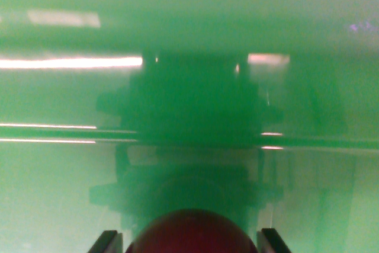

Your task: Pick fruit

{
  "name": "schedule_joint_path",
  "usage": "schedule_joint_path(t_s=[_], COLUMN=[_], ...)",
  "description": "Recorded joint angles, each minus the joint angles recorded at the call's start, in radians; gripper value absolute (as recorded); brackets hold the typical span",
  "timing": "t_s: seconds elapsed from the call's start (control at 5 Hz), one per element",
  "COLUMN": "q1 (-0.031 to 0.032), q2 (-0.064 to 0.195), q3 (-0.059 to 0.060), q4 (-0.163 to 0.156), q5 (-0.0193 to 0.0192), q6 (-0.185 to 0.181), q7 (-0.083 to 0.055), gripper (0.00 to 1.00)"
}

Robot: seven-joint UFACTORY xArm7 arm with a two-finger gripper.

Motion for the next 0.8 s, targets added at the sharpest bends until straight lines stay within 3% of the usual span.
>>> schedule_joint_path(t_s=[0.6,0.8], q1=[-0.0002,-0.0005], q2=[-0.008,-0.018], q3=[0.000,0.001], q4=[0.017,0.037], q5=[0.0008,0.0017], q6=[0.026,0.055], q7=[-0.001,-0.002], gripper=[1.00,1.00])
